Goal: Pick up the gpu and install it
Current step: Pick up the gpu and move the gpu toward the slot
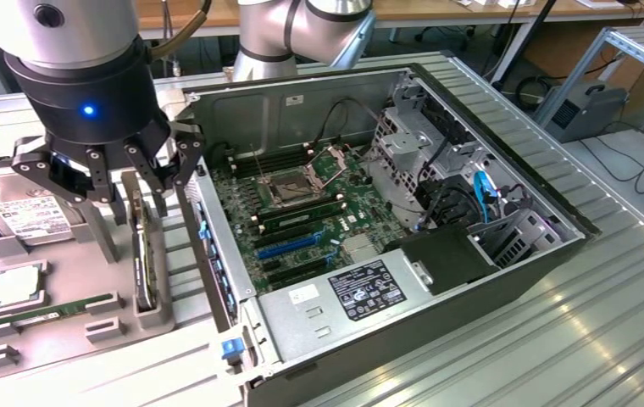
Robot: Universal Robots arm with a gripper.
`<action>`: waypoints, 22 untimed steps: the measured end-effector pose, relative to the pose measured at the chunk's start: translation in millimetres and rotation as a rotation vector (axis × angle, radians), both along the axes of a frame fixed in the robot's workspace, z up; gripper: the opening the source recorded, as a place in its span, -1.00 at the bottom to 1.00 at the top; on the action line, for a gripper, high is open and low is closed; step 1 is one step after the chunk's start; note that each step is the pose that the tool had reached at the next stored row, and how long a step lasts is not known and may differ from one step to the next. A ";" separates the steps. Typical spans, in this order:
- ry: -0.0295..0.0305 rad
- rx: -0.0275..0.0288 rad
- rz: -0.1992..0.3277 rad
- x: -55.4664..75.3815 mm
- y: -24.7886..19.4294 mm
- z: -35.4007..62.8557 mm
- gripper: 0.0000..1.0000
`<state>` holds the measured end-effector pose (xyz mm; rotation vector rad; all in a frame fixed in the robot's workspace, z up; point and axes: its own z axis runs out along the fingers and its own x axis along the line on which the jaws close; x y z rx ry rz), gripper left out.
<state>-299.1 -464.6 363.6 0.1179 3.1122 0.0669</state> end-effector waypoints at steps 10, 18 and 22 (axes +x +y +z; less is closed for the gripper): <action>0.0000 0.0000 0.000 0.0 0.0 -3.7 -0.15; 0.0000 0.0000 0.000 0.0 0.0 -5.3 -0.15; -0.0001 0.0000 0.000 0.0 0.0 -6.3 -0.15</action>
